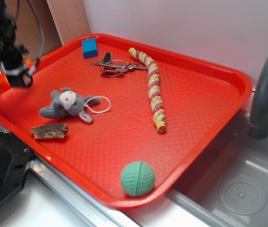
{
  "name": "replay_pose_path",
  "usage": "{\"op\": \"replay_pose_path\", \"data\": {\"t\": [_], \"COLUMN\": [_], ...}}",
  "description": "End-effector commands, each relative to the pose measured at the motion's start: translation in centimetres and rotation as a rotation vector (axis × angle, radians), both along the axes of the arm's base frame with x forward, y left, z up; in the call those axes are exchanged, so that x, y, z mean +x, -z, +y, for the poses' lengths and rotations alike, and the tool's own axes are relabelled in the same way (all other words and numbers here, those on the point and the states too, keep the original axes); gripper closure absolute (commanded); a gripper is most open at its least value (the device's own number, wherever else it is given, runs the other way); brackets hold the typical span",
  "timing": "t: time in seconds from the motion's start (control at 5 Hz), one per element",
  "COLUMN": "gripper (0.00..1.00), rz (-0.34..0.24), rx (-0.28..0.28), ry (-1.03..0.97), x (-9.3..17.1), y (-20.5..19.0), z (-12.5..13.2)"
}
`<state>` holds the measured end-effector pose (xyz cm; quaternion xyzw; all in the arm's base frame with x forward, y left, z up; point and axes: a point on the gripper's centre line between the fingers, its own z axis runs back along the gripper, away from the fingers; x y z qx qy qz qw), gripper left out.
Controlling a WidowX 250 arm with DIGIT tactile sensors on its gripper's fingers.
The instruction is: Grab the carrot.
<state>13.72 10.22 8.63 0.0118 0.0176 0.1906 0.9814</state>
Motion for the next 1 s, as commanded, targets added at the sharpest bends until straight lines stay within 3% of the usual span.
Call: {"op": "replay_pose_path", "data": {"t": [0.0,0.2,0.4,0.6,0.8], "gripper": [1.00,1.00,1.00,1.00,1.00], "rz": [-0.134,-0.128,-0.161,-0.166,-0.133], "rx": [0.020,0.038,0.066,0.044,0.064], "ry": [0.243,0.331,0.373,0.399,0.432], "x": [4.3,6.5,6.2,5.1,4.4], "y": [-11.0,-13.6,-15.8,-16.4,-15.6], "z": [-3.4,-6.0,-8.3,-9.5,-10.1]}}
